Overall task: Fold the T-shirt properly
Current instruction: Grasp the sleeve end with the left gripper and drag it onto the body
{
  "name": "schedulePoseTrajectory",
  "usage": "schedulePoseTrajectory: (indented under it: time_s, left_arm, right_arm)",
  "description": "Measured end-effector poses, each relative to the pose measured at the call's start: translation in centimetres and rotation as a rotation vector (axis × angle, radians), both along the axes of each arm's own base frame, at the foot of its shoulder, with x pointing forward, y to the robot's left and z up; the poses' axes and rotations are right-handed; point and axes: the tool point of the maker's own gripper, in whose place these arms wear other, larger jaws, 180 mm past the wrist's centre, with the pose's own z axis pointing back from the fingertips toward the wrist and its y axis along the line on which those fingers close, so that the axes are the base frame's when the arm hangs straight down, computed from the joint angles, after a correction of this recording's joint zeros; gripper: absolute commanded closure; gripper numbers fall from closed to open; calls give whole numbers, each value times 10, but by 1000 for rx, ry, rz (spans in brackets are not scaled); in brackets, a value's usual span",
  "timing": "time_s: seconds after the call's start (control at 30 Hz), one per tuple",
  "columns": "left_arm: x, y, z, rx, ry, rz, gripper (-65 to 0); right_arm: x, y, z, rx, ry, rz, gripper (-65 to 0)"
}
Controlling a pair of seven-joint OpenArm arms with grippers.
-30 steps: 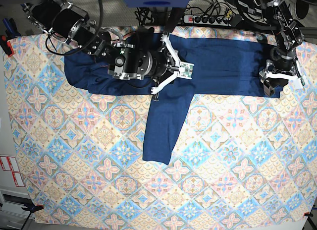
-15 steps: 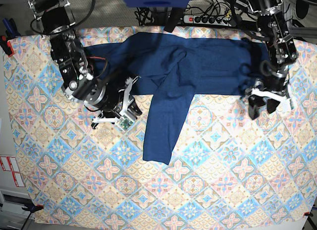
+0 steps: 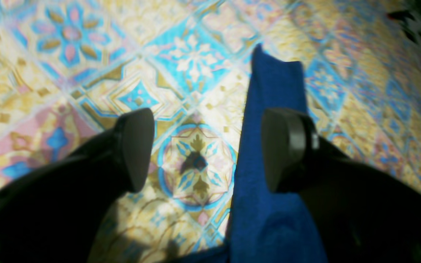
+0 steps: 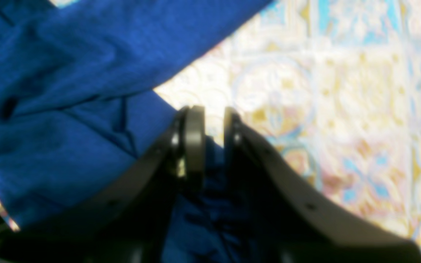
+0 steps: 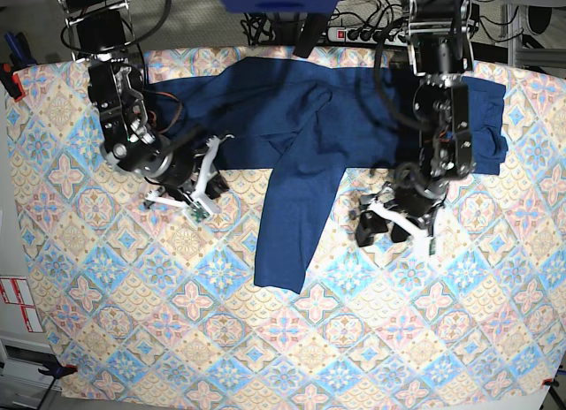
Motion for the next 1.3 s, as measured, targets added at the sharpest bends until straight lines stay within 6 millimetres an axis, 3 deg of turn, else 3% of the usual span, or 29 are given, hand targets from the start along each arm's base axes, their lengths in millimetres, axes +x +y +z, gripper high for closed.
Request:
schedulePoseTrajectory:
  time_s: [0.13,0.33,0.4,0.6,0.73,1.0,1.17,1.3]
  left_arm:
    - [24,-25,-14,-32,45,-13,-445]
    - [36,-81,-38,-7,136,-141,-445]
    - [38,-90,-44,-21,165,-145,-445]
    - [42,-97,-56,-46,198,-136,-437]
    - [38,-95,-68,-48,233,-124,-427]
    - [41,-86,-73,-45,237,-61,-427]
    - [39,-102,-77,-61,245,-84,-417]
    - [34,-116,-78,-19,230,-147,-370]
  right_arm:
    - [-1,-20,8,-17,-24,-51,-86]
    - [0,-8,20,14,-56,-28,-86]
    - [0,-11,19,-1,-55,-28,-86]
    - [0,-13,18,-4,-54,-30,-86]
    - [0,-13,18,-6,-55,-30,-86]
    - [1,-13,19,-5,-57,-32,-86]
    - [1,-13,19,-6,-57,-33,-86]
    - [1,-13,20,-5,-60,-28,-86]
